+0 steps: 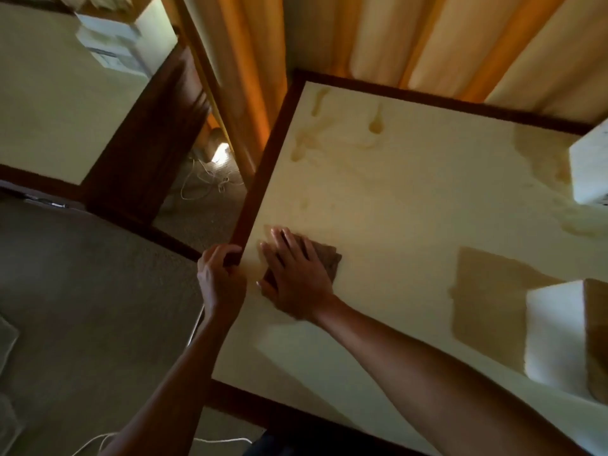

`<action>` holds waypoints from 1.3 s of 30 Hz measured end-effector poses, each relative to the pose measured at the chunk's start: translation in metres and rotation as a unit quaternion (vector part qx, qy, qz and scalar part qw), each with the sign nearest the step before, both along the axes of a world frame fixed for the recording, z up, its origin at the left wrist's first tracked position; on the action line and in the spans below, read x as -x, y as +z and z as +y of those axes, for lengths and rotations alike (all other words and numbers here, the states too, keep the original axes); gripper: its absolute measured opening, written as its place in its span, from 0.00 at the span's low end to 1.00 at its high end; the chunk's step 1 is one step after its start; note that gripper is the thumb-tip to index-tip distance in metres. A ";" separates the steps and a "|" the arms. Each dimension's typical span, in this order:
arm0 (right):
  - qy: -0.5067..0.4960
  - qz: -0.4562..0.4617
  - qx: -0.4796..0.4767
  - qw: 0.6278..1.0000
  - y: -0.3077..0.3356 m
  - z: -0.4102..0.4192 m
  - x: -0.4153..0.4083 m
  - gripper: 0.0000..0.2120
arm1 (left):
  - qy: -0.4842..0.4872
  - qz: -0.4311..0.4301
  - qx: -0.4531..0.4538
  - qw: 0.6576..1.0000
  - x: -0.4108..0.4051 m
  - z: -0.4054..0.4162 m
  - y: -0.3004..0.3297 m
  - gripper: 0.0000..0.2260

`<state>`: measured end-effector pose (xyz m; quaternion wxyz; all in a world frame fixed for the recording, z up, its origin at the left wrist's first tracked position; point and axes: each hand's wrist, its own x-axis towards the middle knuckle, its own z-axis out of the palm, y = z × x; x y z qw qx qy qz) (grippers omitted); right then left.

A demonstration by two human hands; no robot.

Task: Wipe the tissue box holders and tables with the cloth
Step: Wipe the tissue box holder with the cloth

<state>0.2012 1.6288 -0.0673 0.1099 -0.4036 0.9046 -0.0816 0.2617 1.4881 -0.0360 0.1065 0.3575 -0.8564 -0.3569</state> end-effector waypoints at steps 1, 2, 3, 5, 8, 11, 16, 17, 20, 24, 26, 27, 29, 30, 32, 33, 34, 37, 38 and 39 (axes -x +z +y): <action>0.006 0.002 -0.007 1.000 0.000 -0.010 0.016 0.35 | 0.016 0.010 -0.018 1.000 0.011 -0.010 0.000 0.17; 0.008 0.004 -0.014 1.000 0.000 -0.017 0.030 0.34 | 0.029 0.018 -0.034 0.999 0.022 -0.018 0.001 0.17; 0.012 0.005 -0.021 1.000 0.001 -0.022 0.043 0.34 | 0.039 0.022 -0.051 0.998 0.033 -0.023 0.000 0.18; 0.017 0.010 -0.033 0.999 0.003 -0.034 0.072 0.34 | 0.035 0.032 -0.088 0.995 0.062 -0.036 -0.003 0.18; 0.004 0.013 -0.042 0.999 0.005 -0.049 0.124 0.35 | 0.037 0.041 -0.155 0.986 0.112 -0.044 -0.002 0.18; -0.007 0.023 -0.054 0.998 0.006 -0.061 0.183 0.34 | 0.067 0.049 -0.209 0.974 0.164 -0.048 0.002 0.18; -0.022 0.035 -0.061 0.997 0.007 -0.078 0.275 0.37 | 0.075 0.057 -0.270 0.958 0.239 -0.053 0.001 0.20; -0.027 0.036 -0.065 0.997 0.006 -0.080 0.292 0.36 | 0.070 0.052 -0.269 0.959 0.251 -0.052 0.000 0.20; -0.051 0.032 -0.077 0.995 0.005 -0.082 0.342 0.33 | 0.037 0.027 -0.227 0.973 0.277 -0.048 -0.009 0.18; -0.092 0.034 -0.077 0.992 0.005 -0.067 0.391 0.32 | -0.012 0.004 -0.133 0.991 0.285 -0.047 -0.026 0.19; -0.135 0.036 -0.081 0.987 0.004 -0.048 0.407 0.33 | -0.025 0.002 -0.097 0.995 0.286 -0.047 -0.028 0.18; -0.164 0.036 -0.083 0.982 0.004 -0.036 0.412 0.33 | -0.027 0.003 -0.082 0.996 0.285 -0.047 -0.028 0.19; -0.231 0.037 -0.086 0.968 0.004 -0.001 0.418 0.33 | -0.029 0.009 -0.078 0.997 0.286 -0.047 -0.029 0.20; -0.267 0.034 -0.081 0.960 0.004 0.018 0.416 0.33 | -0.028 0.011 -0.088 0.996 0.285 -0.047 -0.030 0.20; -0.360 0.022 -0.061 0.931 0.005 0.051 0.398 0.33 | -0.026 0.016 -0.119 0.992 0.282 -0.047 -0.029 0.21; -0.418 0.025 -0.052 0.907 0.004 0.060 0.382 0.34 | -0.026 0.022 -0.130 0.991 0.280 -0.048 -0.028 0.20; -0.478 0.032 -0.046 0.876 0.000 0.064 0.364 0.35 | -0.027 0.032 -0.141 0.989 0.279 -0.047 -0.024 0.20; -0.600 0.049 -0.045 0.797 -0.013 0.034 0.314 0.36 | -0.031 0.061 -0.170 0.983 0.277 -0.042 -0.014 0.19; -0.612 0.047 -0.038 0.789 -0.014 0.014 0.306 0.36 | -0.027 0.061 -0.175 0.982 0.277 -0.041 -0.011 0.19; -0.615 0.040 -0.029 0.787 -0.013 -0.008 0.304 0.37 | -0.022 0.064 -0.179 0.982 0.278 -0.041 -0.010 0.19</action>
